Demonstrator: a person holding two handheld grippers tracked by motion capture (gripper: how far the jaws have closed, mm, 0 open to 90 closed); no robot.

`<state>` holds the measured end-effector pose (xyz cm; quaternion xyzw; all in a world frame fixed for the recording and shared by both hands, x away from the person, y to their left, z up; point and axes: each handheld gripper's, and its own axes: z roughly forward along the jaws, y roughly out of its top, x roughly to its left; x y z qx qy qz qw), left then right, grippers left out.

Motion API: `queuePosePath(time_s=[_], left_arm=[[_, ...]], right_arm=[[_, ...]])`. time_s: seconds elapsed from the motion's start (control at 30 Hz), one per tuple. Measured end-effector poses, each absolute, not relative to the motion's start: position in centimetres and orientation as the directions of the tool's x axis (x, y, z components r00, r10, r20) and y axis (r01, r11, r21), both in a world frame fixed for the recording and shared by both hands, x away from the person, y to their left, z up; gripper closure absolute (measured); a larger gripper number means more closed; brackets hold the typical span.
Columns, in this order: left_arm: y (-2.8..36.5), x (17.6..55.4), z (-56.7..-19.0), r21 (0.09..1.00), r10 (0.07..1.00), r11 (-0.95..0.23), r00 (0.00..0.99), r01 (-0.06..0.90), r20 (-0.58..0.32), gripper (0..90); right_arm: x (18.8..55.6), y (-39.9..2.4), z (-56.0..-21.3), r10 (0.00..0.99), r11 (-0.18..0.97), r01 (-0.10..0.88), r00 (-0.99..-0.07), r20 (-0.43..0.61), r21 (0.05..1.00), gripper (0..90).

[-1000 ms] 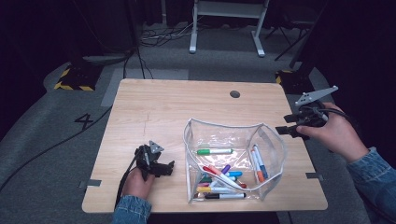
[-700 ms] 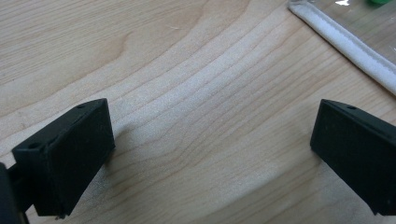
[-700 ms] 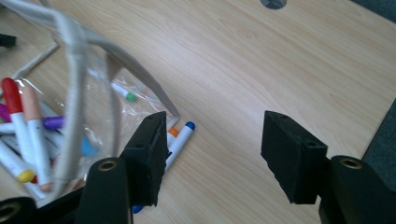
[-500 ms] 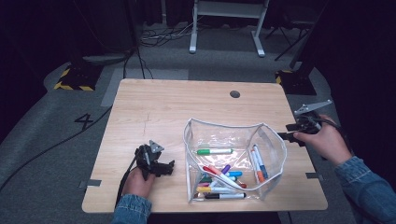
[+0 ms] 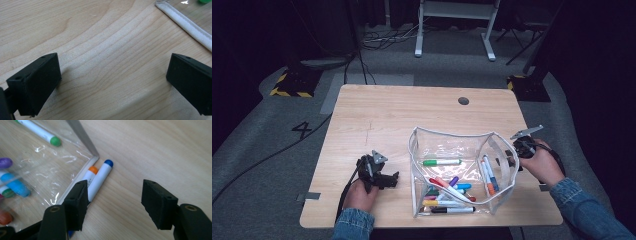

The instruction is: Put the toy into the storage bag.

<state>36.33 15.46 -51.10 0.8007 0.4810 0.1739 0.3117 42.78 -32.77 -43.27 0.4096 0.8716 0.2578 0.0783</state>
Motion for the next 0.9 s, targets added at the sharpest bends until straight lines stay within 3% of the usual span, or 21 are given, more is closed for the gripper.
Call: queuePosePath(time_s=[0.47, 0.53, 0.63, 0.67, 0.7, 0.9], left_arm=[[15.5, 36.3, -51.1, 0.667, 0.878, -0.344, 0.477, 0.661, -0.02, 0.0], [15.5, 36.3, -51.1, 0.667, 0.879, -0.343, 0.477, 0.662, -0.021, 0.0], [15.5, 36.3, -51.1, 0.666, 0.879, -0.343, 0.477, 0.662, -0.021, 0.0], [15.5, 36.3, -51.1, 0.666, 0.879, -0.343, 0.477, 0.662, -0.021, 0.0], [15.5, 36.3, -51.1, 0.667, 0.879, -0.344, 0.477, 0.662, -0.021, 0.0], [15.5, 36.3, -51.1, 0.666, 0.879, -0.344, 0.477, 0.662, -0.021, 0.0]], right_arm=[[42.3, -31.7, -47.5, 0.747, 0.517, 0.702, -0.65, 0.143, 0.49, 37.8], [42.4, -31.8, -47.7, 0.75, 0.527, 0.705, -0.649, 0.131, 0.475, 44.2], [42.5, -32.1, -47.4, 0.77, 0.536, 0.717, -0.632, 0.091, 0.446, 68.9], [42.5, -32.1, -47.4, 0.77, 0.536, 0.717, -0.632, 0.091, 0.446, 68.9], [42.6, -32.5, -47.3, 0.789, 0.539, 0.73, -0.612, 0.051, 0.421, 76.9], [42.8, -33.4, -47.0, 0.818, 0.506, 0.762, -0.572, 0.055, 0.404, 77.3]])
